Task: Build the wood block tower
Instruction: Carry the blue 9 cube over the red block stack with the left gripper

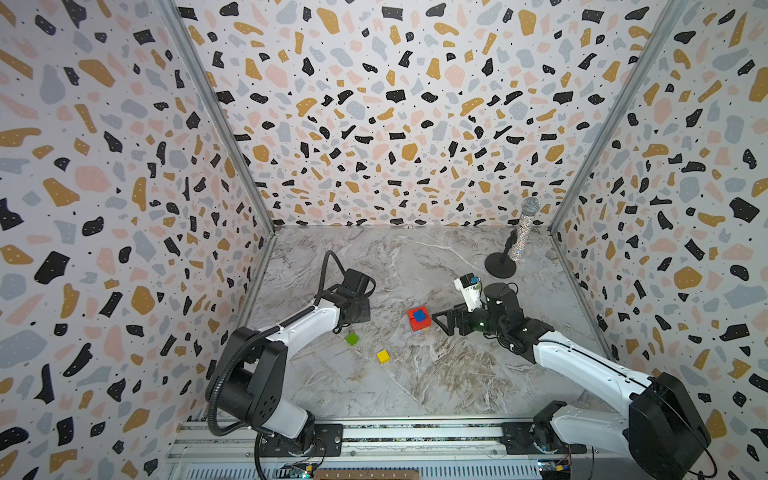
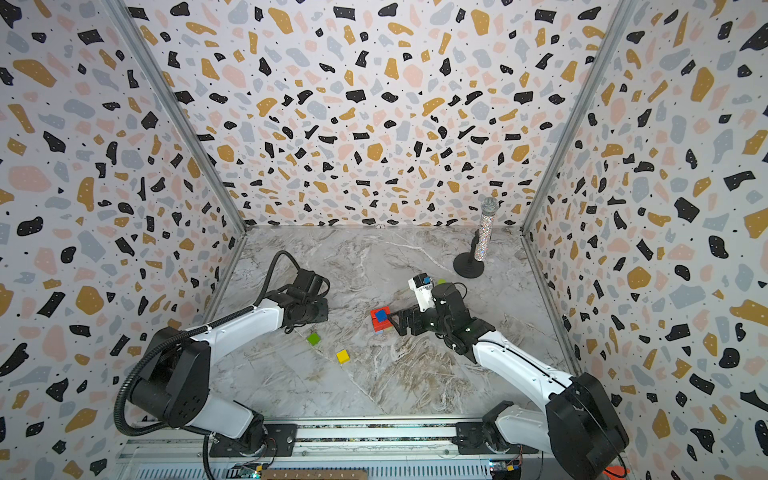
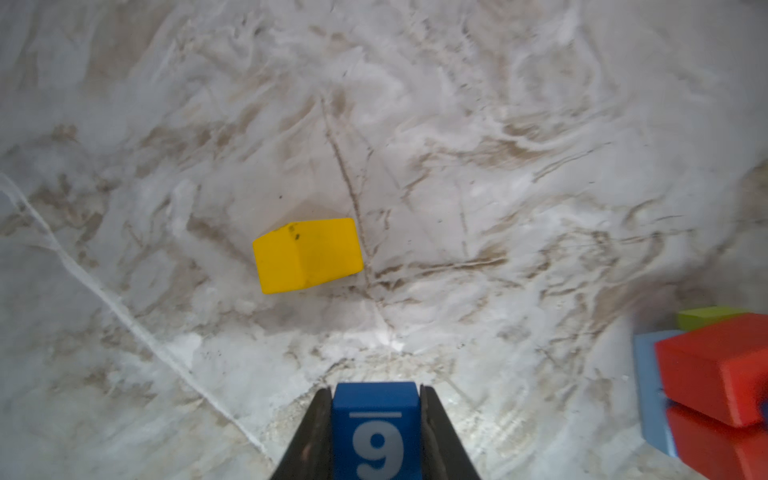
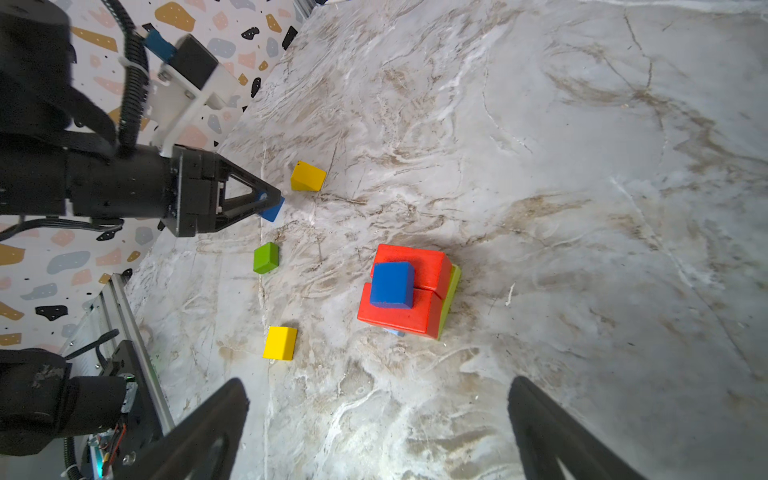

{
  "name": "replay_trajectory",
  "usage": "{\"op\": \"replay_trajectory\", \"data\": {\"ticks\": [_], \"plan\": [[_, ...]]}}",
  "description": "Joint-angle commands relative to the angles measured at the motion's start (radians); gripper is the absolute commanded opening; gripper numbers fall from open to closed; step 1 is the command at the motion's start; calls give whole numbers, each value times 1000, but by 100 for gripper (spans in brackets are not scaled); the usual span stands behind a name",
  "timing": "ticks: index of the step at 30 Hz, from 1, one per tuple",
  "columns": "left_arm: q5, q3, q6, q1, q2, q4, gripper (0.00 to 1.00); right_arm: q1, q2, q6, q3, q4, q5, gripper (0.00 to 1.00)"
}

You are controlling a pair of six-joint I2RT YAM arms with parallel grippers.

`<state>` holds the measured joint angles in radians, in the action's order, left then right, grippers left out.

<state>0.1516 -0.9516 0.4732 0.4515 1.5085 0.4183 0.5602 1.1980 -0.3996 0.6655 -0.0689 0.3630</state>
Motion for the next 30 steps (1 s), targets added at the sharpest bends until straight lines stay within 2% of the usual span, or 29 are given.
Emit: {"op": "replay_trajectory", "data": {"ticks": [1,7,12,16,25,30], "plan": [[2,-71,-34,34,-6,72,23,-31,2,-42,-7,-15,54,99],[-3,-153,-30,92,-1,119,23,-126,23,-103,-16,0,105,99],[-20,-223,-51,165,15,136,24,-159,28,-121,-36,-23,143,99],[-49,-261,-132,214,32,128,24,-165,16,-116,-44,-28,147,99],[-128,-314,-277,253,76,92,24,-199,-15,-136,-85,-46,186,99],[-103,-359,-369,310,122,117,24,-216,-27,-140,-108,-55,210,99]]}}
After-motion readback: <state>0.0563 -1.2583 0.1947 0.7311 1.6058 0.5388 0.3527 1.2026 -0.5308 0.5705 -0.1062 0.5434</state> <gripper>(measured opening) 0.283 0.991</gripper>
